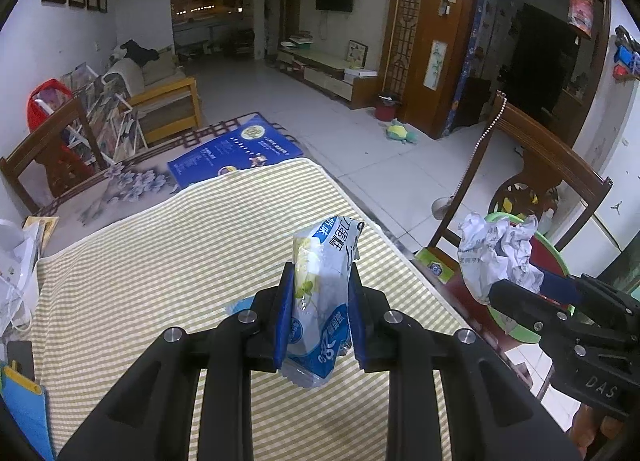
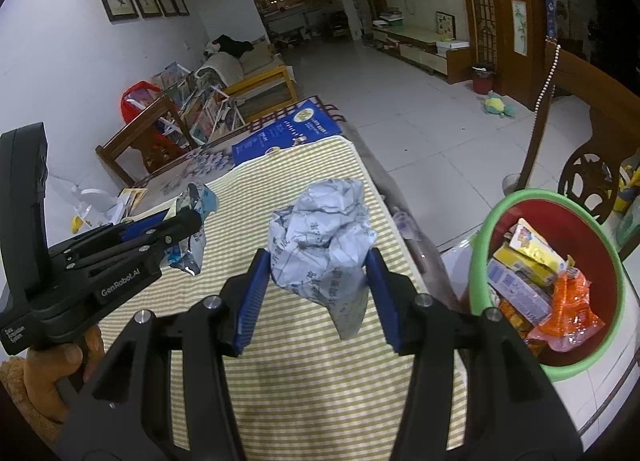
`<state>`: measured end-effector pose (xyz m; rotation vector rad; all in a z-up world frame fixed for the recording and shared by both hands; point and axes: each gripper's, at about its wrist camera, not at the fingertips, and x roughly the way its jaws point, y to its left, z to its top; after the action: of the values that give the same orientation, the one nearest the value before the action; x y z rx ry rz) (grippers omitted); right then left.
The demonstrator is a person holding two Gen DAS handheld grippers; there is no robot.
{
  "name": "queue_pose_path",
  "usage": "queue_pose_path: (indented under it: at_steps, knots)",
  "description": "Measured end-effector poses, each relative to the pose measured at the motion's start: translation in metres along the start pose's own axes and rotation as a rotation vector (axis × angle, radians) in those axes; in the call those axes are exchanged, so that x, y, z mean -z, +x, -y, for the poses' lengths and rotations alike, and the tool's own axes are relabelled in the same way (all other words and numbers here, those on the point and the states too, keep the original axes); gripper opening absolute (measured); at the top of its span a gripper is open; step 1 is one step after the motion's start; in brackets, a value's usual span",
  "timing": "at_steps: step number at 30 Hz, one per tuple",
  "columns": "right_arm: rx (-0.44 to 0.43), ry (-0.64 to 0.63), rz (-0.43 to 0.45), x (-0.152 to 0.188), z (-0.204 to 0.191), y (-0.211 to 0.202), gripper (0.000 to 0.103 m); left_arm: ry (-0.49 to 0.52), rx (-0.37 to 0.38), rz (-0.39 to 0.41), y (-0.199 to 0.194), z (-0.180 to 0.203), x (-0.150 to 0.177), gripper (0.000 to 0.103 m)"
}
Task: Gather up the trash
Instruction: 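Carry the milk carton and paper ball over the red bucket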
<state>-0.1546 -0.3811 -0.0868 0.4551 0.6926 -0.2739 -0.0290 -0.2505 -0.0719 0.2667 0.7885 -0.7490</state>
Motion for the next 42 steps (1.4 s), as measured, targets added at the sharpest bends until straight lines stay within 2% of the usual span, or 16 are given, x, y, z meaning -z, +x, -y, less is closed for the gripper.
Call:
queue_pose_path:
  at_steps: [12, 32, 42]
  knots:
    - [0.031, 0.021, -0.009, -0.002, 0.034, -0.007, 0.048, 0.018, 0.025, -0.013, 0.014, 0.035, -0.006, 0.022]
    - [0.118, 0.098, -0.002, -0.004, 0.123, -0.031, 0.048, 0.086, 0.101, -0.034, 0.044, 0.121, -0.017, 0.022]
    - [0.132, 0.117, 0.003, -0.012, 0.16, -0.033, 0.048, 0.094, 0.11, -0.04, 0.061, 0.152, -0.028, 0.023]
